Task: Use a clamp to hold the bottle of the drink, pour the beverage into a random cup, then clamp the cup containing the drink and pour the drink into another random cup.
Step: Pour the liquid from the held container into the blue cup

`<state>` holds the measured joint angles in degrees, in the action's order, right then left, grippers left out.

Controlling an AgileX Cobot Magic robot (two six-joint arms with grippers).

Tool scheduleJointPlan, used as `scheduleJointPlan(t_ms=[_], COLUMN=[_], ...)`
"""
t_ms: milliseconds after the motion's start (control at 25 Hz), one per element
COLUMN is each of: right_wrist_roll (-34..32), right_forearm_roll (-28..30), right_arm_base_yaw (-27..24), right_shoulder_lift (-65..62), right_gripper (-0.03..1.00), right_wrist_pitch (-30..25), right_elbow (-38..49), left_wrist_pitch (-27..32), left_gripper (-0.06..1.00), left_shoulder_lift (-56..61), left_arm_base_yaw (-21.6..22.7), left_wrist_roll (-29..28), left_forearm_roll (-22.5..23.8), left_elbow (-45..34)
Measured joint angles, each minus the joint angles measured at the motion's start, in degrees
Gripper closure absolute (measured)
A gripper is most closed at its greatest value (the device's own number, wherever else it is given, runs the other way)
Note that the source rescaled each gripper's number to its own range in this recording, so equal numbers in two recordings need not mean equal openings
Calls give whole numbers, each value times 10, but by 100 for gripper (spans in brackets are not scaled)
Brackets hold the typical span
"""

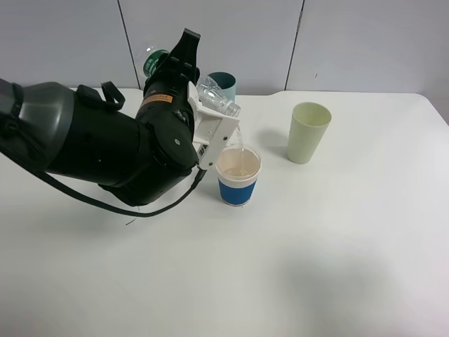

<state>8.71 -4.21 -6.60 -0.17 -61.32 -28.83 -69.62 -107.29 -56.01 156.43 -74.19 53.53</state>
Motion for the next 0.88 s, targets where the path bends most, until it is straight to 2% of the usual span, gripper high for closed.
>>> scheduleJointPlan(t_ms=[880], right_wrist_roll=[0], right_forearm_roll=[0], right_arm_base_yaw=[0], right_shoulder_lift=[0], right_gripper=[-3], right_wrist_pitch=[0], right_elbow=[0], left_wrist_pitch=[0], left_gripper=[94], left_shoulder_lift=[0], left_arm_base_yaw=[0], left_wrist_roll=[63], left_forearm_roll=[19], left_elbow=[0])
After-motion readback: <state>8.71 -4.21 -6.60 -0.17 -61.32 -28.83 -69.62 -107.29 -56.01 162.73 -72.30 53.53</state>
